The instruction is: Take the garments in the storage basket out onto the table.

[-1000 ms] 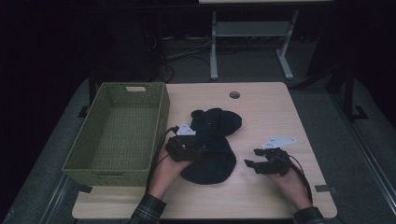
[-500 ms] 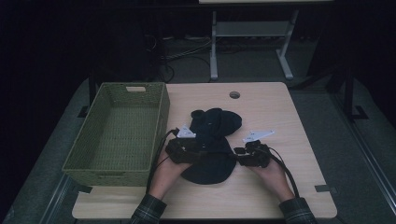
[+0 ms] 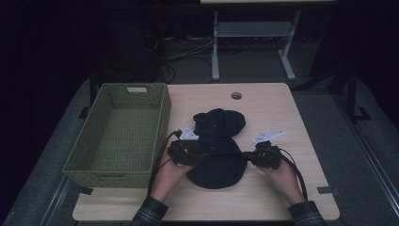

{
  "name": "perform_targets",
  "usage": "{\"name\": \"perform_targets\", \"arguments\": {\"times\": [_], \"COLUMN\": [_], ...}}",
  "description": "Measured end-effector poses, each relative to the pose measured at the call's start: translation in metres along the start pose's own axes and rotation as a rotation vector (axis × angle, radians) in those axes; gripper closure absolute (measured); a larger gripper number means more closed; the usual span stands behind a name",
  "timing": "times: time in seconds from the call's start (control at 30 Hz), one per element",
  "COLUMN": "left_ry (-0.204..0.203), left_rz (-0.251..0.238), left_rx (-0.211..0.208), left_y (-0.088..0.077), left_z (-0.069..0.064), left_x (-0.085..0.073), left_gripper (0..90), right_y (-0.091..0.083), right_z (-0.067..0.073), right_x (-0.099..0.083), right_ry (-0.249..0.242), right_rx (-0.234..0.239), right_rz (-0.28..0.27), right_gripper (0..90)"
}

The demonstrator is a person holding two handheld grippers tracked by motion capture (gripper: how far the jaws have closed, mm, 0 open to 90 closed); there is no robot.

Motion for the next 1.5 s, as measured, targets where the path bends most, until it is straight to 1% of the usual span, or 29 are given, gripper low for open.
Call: {"name": "perform_targets", "arguments": {"times": [0.13, 0.2, 0.27, 0.33, 0.5, 0.53, 0.63, 0.7, 0.77, 0.83, 0.87, 0.9, 0.93, 1.0, 1.03, 1.07, 1.1, 1.13, 1.23, 1.27, 1.33, 1.4, 1.47, 1.5], "left_ry": [0.014, 0.026, 0.031, 0.033, 0.061, 0.058, 0.063, 0.075, 0.085, 0.081, 0.090, 0.086, 0.091, 0.101, 0.097, 0.100, 0.096, 0.104, 0.102, 0.113, 0.111, 0.121, 0.117, 0.106], "left_rz": [0.015, 0.023, 0.030, 0.038, 0.073, 0.071, 0.083, 0.096, 0.105, 0.114, 0.125, 0.125, 0.137, 0.146, 0.144, 0.152, 0.149, 0.153, 0.147, 0.152, 0.146, 0.145, 0.143, 0.136], "left_rx": [-0.010, -0.016, -0.023, -0.033, -0.061, -0.065, -0.089, -0.098, -0.106, -0.116, -0.122, -0.127, -0.135, -0.143, -0.146, -0.151, -0.152, -0.154, -0.157, -0.162, -0.159, -0.162, -0.168, -0.172], "left_y": [0.002, 0.004, 0.005, 0.007, 0.011, 0.012, 0.012, 0.013, 0.014, 0.014, 0.014, 0.015, 0.015, 0.015, 0.015, 0.014, 0.015, 0.014, 0.016, 0.016, 0.018, 0.019, 0.020, 0.020], "left_z": [-0.006, -0.010, -0.014, -0.018, -0.028, -0.030, -0.037, -0.042, -0.044, -0.048, -0.048, -0.050, -0.051, -0.053, -0.054, -0.056, -0.058, -0.058, -0.062, -0.064, -0.067, -0.068, -0.068, -0.068], "left_x": [-0.002, -0.004, -0.006, -0.009, -0.021, -0.023, -0.031, -0.036, -0.040, -0.043, -0.045, -0.047, -0.049, -0.052, -0.052, -0.054, -0.054, -0.055, -0.055, -0.055, -0.054, -0.053, -0.053, -0.052], "left_gripper": [40.7, 40.9, 41.3, 42.1, 44.7, 45.3, 48.4, 50.9, 52.8, 57.2, 59.0, 61.4, 62.8, 64.6, 65.3, 65.5, 65.5, 65.5, 65.4, 65.4, 65.1, 65.0, 64.5, 63.6], "right_y": [-0.013, -0.019, -0.024, -0.029, -0.041, -0.043, -0.046, -0.048, -0.050, -0.051, -0.052, -0.053, -0.053, -0.054, -0.055, -0.055, -0.056, -0.056, -0.057, -0.058, -0.059, -0.061, -0.062, -0.063], "right_z": [-0.002, -0.002, -0.003, -0.001, 0.008, 0.009, 0.013, 0.016, 0.019, 0.022, 0.024, 0.025, 0.026, 0.029, 0.030, 0.031, 0.032, 0.032, 0.032, 0.032, 0.031, 0.030, 0.030, 0.029], "right_x": [-0.009, -0.015, -0.022, -0.028, -0.042, -0.044, -0.051, -0.056, -0.061, -0.065, -0.067, -0.069, -0.070, -0.075, -0.077, -0.078, -0.079, -0.080, -0.083, -0.083, -0.084, -0.085, -0.086, -0.086], "right_ry": [0.006, 0.001, 0.004, -0.001, -0.013, -0.018, -0.024, -0.027, -0.027, -0.023, -0.023, -0.026, -0.027, -0.021, -0.021, -0.020, -0.023, -0.020, -0.022, -0.021, -0.021, -0.018, -0.017, -0.017], "right_rx": [-0.002, -0.011, -0.009, -0.006, 0.004, 0.006, 0.007, 0.012, 0.019, 0.024, 0.028, 0.030, 0.034, 0.041, 0.043, 0.047, 0.046, 0.048, 0.047, 0.047, 0.045, 0.042, 0.046, 0.046], "right_rz": [0.000, -0.010, -0.004, -0.010, 0.000, 0.001, 0.009, 0.013, 0.018, 0.020, 0.021, 0.025, 0.025, 0.030, 0.031, 0.032, 0.030, 0.031, 0.036, 0.036, 0.037, 0.039, 0.038, 0.036], "right_gripper": [84.8, 84.7, 84.7, 84.7, 84.6, 84.6, 84.5, 84.5, 84.4, 84.4, 84.1, 84.1, 84.0, 84.0, 84.0, 83.9, 83.8, 83.7, 83.3, 83.3, 83.0, 82.8, 80.2, 77.9]}}
Point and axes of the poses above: each handheld gripper's, and its own axes: y roughly forward along the jaws, x roughly out of its top, z roughly to its left, the point moved 9 cm from there along y, roughly forward along the jaws
